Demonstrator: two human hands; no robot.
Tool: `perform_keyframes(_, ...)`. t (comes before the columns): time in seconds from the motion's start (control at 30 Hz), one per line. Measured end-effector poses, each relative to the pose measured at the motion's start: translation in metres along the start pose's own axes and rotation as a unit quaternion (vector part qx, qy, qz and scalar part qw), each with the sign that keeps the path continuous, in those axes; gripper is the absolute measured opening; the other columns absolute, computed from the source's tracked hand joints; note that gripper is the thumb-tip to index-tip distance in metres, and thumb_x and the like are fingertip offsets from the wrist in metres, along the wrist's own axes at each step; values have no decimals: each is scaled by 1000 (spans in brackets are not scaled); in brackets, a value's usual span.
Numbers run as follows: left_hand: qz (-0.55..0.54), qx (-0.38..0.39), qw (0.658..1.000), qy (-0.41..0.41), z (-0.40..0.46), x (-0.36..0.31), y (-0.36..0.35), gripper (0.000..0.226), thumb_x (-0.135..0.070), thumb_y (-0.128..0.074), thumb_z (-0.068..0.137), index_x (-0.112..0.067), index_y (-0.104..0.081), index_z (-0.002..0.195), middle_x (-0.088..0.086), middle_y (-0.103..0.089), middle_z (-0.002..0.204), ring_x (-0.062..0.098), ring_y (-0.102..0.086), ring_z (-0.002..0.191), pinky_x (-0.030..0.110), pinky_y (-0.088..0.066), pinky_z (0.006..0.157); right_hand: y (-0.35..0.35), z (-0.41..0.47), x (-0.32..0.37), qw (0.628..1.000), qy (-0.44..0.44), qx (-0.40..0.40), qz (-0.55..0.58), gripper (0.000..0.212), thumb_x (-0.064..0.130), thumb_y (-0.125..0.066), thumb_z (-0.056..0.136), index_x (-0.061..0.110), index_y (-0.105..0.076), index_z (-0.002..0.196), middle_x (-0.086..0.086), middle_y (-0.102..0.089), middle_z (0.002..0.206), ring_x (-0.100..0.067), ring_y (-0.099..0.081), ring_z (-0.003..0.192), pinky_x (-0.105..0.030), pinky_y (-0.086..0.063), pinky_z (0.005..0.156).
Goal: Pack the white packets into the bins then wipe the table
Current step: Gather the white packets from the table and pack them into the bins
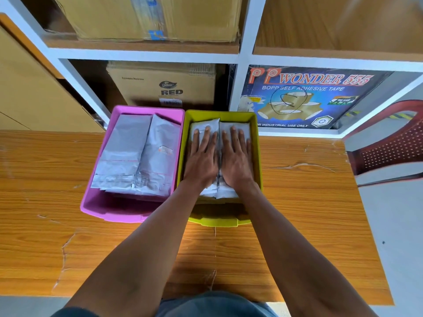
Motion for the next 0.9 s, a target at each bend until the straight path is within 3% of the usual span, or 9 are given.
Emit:
perform_keyframes(0.33, 37, -14, 998, -40, -1, -9, -1, 62, -31, -23, 114, -1, -14, 167, 20, -3, 176, 35, 7, 163, 58, -10, 130, -10, 0, -1, 999, 1, -17, -29, 65, 32, -40, 110, 19, -13, 169, -12, -1, 176, -31, 4, 162, -51, 0, 131)
perform_keyframes(0.47, 31, 19, 999, -9, 1, -1, -13, 63, -37, -17, 114, -6, -11, 168, 16, 3, 177, 38, 8, 163, 56, -9, 130, -12, 1, -2, 999, 1, -24, -22, 64, 30, -43, 111, 19, -18, 168, -12, -6, 176, -32, 2, 163, -52, -3, 131)
perform_keyframes(0.6, 29, 8, 1000, 1, 0, -2, -12, 63, -36, -26, 113, -6, -17, 168, 16, -2, 177, 40, 8, 162, 55, -8, 131, -20, 1, -5, 999, -2, -13, -39, 62, 31, -39, 111, 18, -18, 168, -13, -4, 176, -32, 3, 163, -54, -5, 131)
perform_keyframes(0.8, 154, 44, 985, -62, 0, -14, -17, 65, -31, -16, 111, 3, -13, 166, 15, -15, 175, 36, 10, 163, 59, -7, 129, -26, 3, -8, 999, -11, -19, -36, 60, 28, -43, 111, 20, -23, 167, -10, -10, 176, -31, -4, 163, -55, -11, 130)
perform_keyframes(0.9, 191, 83, 976, -66, -1, -15, -20, 68, -36, -18, 110, 3, -13, 166, 17, -14, 175, 39, 13, 162, 62, -4, 128, -32, 4, -9, 998, -19, 17, -50, 62, 30, -39, 112, 21, -16, 168, -10, -3, 176, -31, 2, 163, -53, -5, 131)
Point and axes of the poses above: each hand's wrist, its own z-axis towards the middle knuckle, its own y-axis out of the back of the hand, x = y × z, the point moved 9 cm from there along z, towards the middle knuckle
